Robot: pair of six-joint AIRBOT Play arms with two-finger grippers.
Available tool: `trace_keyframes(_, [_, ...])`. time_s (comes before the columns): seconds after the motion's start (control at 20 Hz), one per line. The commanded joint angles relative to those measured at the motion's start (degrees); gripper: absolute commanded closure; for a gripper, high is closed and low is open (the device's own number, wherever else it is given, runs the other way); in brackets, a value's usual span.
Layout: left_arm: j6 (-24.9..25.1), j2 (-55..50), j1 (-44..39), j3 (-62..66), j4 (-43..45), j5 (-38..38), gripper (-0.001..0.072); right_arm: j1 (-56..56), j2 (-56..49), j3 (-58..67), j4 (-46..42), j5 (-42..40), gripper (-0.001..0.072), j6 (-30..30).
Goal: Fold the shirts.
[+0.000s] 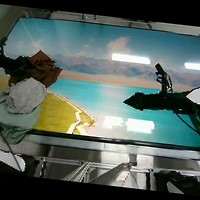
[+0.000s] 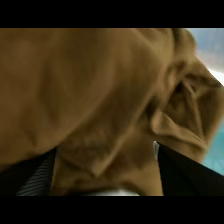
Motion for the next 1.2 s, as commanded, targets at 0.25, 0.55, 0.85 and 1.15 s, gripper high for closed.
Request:
trace_keyframes(0.25, [-5.90,-12.79,-9.20,22.64,6.05,-11.69,0.0693,0.07,0.02,-0.02,0.04,-0.13,0.0693,0.02])
trace_keyframes(0.55, [5.92,4.42,-20.02,20.74,-46.14,-13.68,0.0692,0.04,0.02,-0.02,1.97,-0.09,0.0693,0.04])
trace_keyframes(0.85, [4.31,14.51,-30.42,19.67,-51.60,-23.08,0.0691,-5.57,0.17,0.63,2.51,10.08,0.0693,0.04])
trace_keyframes(1.15, [3.10,15.06,-36.59,6.01,-27.76,-20.68,0.0426,-24.15,0.96,0.70,1.81,17.77,0.0477,-2.67])
